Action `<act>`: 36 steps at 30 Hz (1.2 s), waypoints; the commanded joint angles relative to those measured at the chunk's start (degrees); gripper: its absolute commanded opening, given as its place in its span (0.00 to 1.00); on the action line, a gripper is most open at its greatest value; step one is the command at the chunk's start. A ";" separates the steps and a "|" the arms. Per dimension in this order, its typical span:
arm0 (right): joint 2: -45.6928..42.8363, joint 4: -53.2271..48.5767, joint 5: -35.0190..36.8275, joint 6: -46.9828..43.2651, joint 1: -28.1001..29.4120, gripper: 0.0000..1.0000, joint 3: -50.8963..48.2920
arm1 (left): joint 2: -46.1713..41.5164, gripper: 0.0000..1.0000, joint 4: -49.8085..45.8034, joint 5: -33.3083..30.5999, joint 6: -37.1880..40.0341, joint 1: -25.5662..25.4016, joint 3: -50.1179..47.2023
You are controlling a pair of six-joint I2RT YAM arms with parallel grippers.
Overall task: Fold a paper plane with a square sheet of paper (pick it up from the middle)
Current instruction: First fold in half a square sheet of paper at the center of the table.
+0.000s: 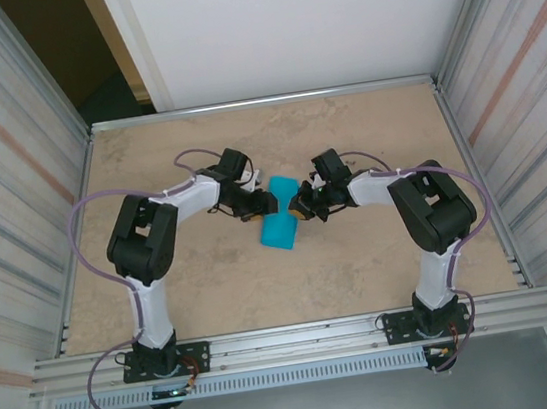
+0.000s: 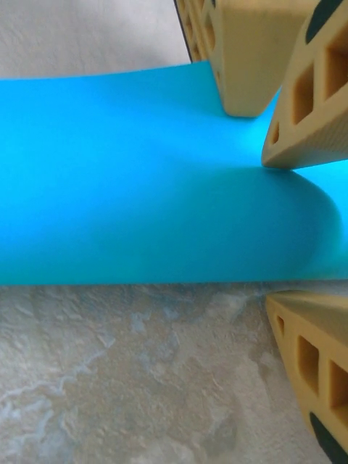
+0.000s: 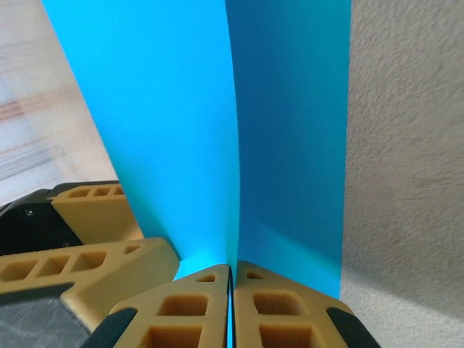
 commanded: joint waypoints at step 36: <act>-14.47 -7.35 11.64 -4.71 -6.77 0.49 -7.71 | 13.26 0.37 -10.98 -13.47 9.57 -7.21 2.11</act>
